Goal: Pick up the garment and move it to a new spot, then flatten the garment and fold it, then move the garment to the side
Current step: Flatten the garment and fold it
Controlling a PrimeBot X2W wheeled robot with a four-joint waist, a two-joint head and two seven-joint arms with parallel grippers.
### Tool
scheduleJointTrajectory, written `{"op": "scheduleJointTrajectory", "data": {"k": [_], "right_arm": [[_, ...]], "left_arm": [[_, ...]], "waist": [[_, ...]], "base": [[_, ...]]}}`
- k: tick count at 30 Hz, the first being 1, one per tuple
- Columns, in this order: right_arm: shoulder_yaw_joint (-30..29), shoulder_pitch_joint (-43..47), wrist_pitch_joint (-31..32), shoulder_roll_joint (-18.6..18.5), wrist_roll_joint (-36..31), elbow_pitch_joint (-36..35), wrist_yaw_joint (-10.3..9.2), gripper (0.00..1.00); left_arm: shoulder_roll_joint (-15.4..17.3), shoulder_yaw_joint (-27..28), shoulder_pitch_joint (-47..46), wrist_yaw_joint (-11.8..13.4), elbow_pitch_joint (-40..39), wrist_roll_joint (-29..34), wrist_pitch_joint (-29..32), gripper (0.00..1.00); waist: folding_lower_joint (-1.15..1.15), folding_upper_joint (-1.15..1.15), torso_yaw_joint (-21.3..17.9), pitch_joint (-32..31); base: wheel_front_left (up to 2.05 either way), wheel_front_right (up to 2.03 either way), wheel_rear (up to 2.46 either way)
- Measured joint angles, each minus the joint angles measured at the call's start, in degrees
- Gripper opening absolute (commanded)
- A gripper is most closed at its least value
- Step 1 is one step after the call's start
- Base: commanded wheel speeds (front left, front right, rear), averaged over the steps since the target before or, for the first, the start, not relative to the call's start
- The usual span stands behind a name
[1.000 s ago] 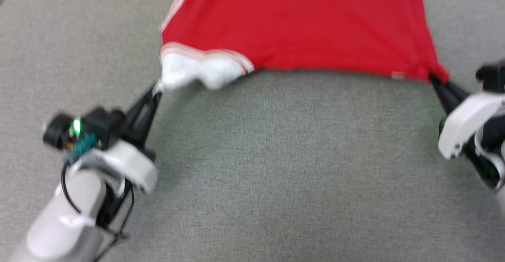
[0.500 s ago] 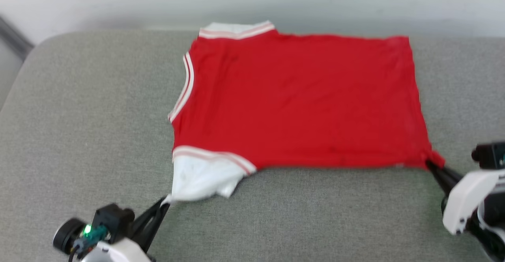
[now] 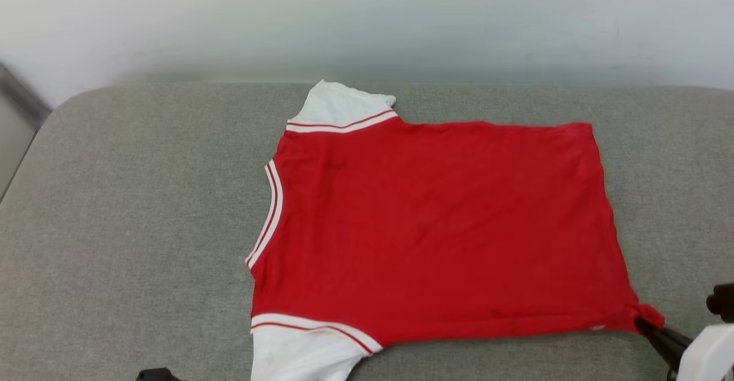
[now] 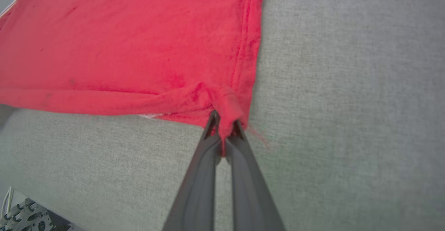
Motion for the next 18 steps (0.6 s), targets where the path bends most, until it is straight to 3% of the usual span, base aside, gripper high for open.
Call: {"op": "scheduleJointTrajectory", "data": {"k": [10, 18], "right_arm": [[-3.9, 7.4, 4.2, 0.5, 1.6, -6.2, -0.01, 0.0], [-5.8, 6.5, 5.5, 2.0, 3.8, -10.0, -0.01, 0.0]], "left_arm": [[2.4, -0.7, 4.1, 0.0, -4.3, -3.3, 3.3, 0.0], [0.9, 2.7, 1.2, 1.3, -4.5, -1.0, -3.4, 0.0]], "waist": [[0.01, 0.0, -1.1, -0.1], [0.01, 0.0, -1.9, 1.8]], "base": [[0.0, 0.0, 0.0], [0.0, 0.0, 0.0]]}}
